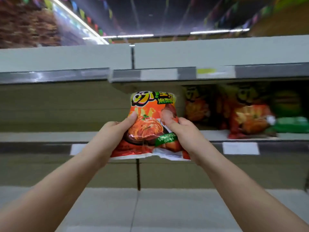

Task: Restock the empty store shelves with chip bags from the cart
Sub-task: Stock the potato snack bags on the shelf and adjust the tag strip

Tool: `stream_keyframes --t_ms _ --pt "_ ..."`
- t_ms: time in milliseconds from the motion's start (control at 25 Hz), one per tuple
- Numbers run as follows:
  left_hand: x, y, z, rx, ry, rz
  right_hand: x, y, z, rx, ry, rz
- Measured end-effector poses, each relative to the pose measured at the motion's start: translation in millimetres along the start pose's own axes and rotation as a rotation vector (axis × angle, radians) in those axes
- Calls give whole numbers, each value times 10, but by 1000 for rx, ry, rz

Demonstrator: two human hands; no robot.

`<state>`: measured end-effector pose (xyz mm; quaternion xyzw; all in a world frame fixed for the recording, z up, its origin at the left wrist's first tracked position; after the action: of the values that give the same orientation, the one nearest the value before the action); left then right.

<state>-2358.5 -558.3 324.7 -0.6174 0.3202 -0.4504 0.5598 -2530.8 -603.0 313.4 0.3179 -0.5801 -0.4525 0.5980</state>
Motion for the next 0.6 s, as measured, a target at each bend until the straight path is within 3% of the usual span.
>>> stream_keyframes --t_ms 280,480,600 --pt "634 -43 -1095 143 298 40 699 -165 806 -84 -126 -184" --pt "1050 65 -1755 44 408 124 1042 -289 1005 -279 -272 -258" --pt "1098 119 -1997 -100 414 176 1098 -273 1011 -247 -372 -303"
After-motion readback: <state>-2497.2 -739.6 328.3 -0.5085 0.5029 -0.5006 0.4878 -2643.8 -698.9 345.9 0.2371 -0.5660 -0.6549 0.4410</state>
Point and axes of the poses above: each hand's wrist, its own x-axis towards the middle knuckle, its own z-axis out of the back of the hand, y = z × x, the point moved 4 cm from there along x, towards the middle knuckle, and after that the axes turned 14 degrees about -y, right-handed, at the moved point
